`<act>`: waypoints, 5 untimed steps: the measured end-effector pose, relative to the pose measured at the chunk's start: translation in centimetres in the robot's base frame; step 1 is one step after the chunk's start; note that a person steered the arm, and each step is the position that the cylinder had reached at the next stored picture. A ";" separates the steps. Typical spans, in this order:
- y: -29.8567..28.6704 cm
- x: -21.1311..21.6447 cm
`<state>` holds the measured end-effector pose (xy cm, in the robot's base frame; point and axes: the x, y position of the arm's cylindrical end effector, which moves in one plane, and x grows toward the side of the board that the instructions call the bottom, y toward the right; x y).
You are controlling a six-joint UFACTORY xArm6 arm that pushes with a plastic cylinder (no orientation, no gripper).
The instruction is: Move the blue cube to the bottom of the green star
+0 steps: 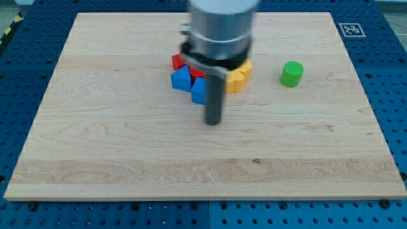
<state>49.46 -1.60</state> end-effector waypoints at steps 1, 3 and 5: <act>-2.2 -0.9; -2.1 -3.0; -2.1 -3.5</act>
<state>45.95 -3.65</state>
